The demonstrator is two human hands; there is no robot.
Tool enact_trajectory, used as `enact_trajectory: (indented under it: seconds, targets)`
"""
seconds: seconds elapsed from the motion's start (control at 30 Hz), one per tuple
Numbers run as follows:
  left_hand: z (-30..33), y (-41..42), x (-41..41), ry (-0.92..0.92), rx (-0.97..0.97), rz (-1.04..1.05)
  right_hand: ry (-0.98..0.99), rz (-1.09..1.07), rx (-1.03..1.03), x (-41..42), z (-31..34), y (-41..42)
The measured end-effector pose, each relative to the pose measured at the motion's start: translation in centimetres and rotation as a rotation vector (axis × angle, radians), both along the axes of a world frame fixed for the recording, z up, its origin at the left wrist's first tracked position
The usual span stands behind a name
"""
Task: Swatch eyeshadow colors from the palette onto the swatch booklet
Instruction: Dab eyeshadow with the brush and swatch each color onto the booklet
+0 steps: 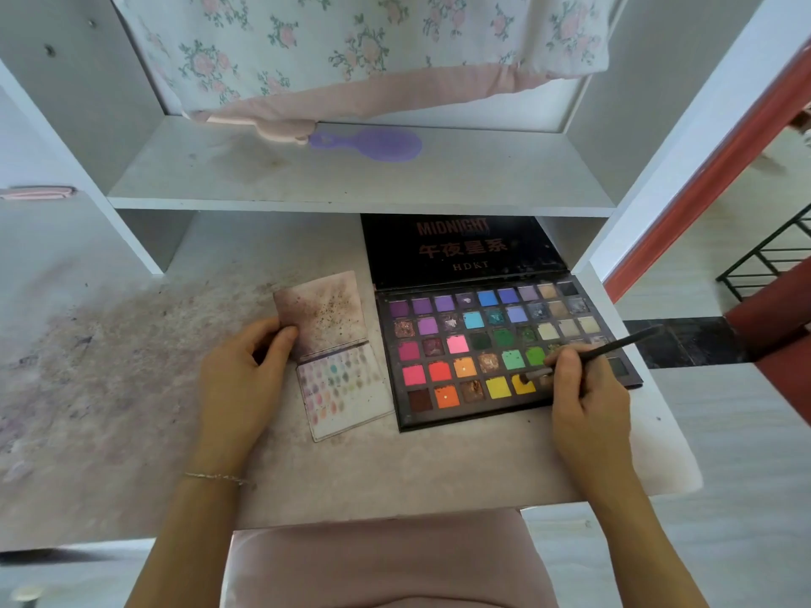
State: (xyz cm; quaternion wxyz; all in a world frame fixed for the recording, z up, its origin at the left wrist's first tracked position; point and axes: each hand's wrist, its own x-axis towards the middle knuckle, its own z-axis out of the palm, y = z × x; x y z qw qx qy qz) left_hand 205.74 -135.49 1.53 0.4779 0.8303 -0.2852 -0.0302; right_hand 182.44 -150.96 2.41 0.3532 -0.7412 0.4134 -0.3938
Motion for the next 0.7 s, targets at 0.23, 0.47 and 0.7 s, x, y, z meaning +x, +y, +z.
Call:
enact_trajectory:
  seconds: [0.23,0.47,0.7]
  targets:
    - [-0.2,0.0,0.1,-0.021,0.002,-0.01,0.05,0.026,0.026,-0.1,-0.3,-0.3]
    - [-0.2,0.0,0.1,-0.019,0.002,-0.011,0.05,0.032,-0.001,-0.1,-0.3,-0.3]
    - [0.0,0.0,0.1,-0.033,0.019,-0.008,-0.127,0.099,0.048,0.6,0.1,1.2]
